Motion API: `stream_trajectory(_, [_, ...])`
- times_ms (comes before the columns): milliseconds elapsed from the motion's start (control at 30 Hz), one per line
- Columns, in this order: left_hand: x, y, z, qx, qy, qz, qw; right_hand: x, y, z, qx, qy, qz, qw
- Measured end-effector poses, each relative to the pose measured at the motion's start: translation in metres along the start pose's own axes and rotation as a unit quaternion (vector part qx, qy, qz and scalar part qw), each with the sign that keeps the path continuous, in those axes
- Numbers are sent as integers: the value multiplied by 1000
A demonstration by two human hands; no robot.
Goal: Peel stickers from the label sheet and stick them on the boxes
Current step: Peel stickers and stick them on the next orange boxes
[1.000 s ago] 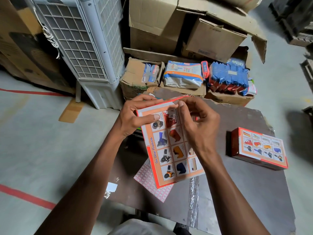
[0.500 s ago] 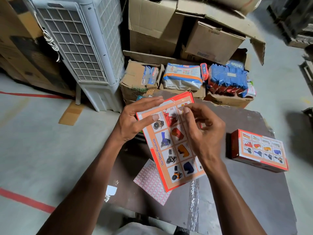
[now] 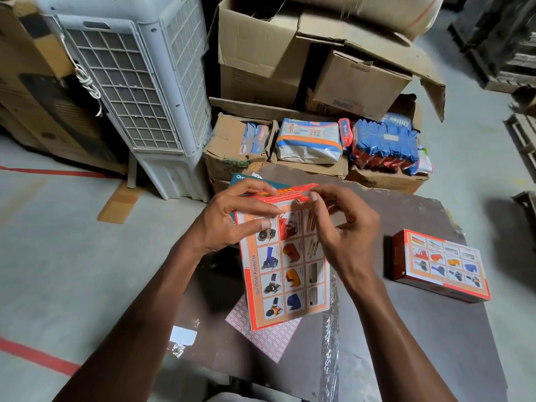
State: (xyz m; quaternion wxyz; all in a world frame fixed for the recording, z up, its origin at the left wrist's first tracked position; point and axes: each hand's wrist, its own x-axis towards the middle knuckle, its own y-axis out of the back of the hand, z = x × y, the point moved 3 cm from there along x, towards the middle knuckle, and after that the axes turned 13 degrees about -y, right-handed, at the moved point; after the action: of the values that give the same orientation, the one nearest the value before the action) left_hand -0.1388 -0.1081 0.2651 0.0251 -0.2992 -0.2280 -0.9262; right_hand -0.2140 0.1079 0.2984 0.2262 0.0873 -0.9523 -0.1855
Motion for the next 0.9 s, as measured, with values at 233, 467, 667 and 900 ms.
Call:
stream_trajectory(233, [-1, 3, 4, -19, 5, 16, 1000, 1, -7, 0, -34, 54, 6, 998])
stream_trajectory(467, [-2, 3, 5, -12, -15, 6, 1000, 0, -14, 5, -107, 134, -29, 985])
stream_trajectory(667, [-1, 3, 8, -23, -9, 8, 1000, -3, -15, 9, -141, 148, -43, 978])
stream_trajectory(900, [-1, 4, 8, -42, 14, 3, 999, -5, -13, 12, -148, 162, -57, 974])
